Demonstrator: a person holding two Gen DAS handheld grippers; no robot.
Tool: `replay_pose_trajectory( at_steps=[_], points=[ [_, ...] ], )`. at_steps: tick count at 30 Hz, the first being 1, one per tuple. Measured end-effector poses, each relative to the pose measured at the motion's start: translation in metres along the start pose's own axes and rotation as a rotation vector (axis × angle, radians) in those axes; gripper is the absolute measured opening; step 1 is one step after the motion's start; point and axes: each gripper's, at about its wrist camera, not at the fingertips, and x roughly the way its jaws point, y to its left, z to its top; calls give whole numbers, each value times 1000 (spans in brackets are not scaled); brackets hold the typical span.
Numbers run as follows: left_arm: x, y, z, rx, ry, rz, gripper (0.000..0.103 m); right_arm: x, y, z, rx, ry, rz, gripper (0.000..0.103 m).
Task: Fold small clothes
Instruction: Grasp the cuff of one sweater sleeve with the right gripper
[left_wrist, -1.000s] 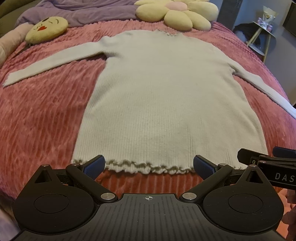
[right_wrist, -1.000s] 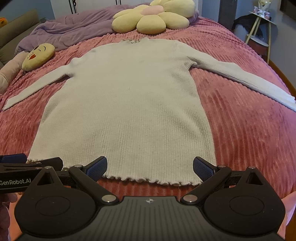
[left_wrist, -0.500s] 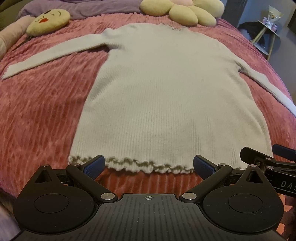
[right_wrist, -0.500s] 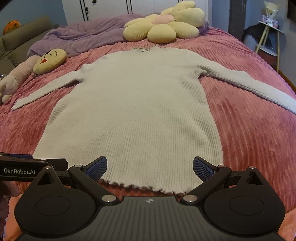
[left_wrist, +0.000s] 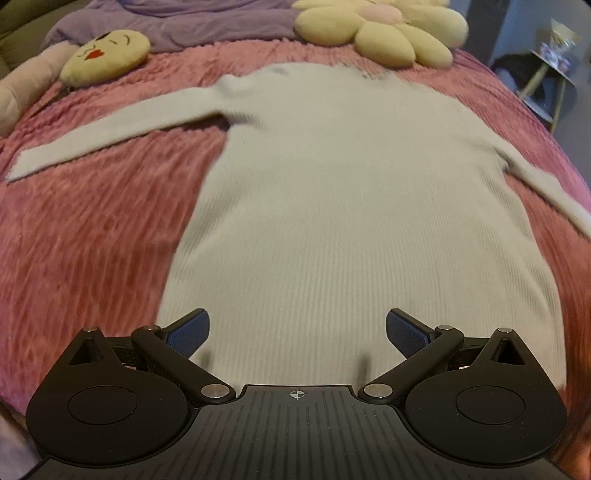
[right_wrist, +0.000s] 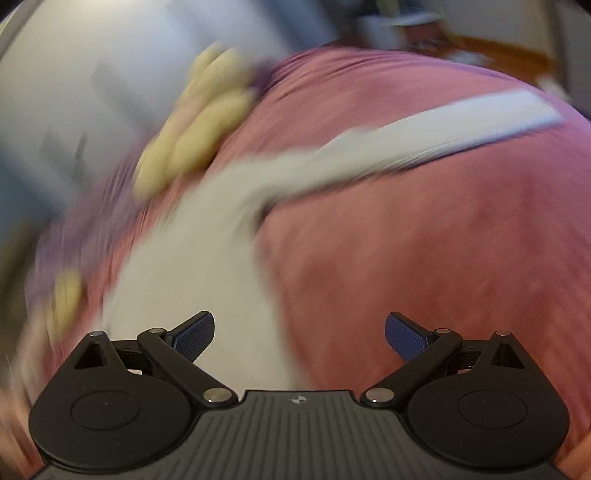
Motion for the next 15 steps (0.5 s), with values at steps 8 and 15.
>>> replay_pose_trajectory(
  at_steps=[8,15],
  points=[
    [34,-20,36,-46,2,15,103,3,-124,85,440,-252,-50,42],
    [56,-41,43,-7,16,56,103,25,-175,103,626,-324,-70,28]
  ],
)
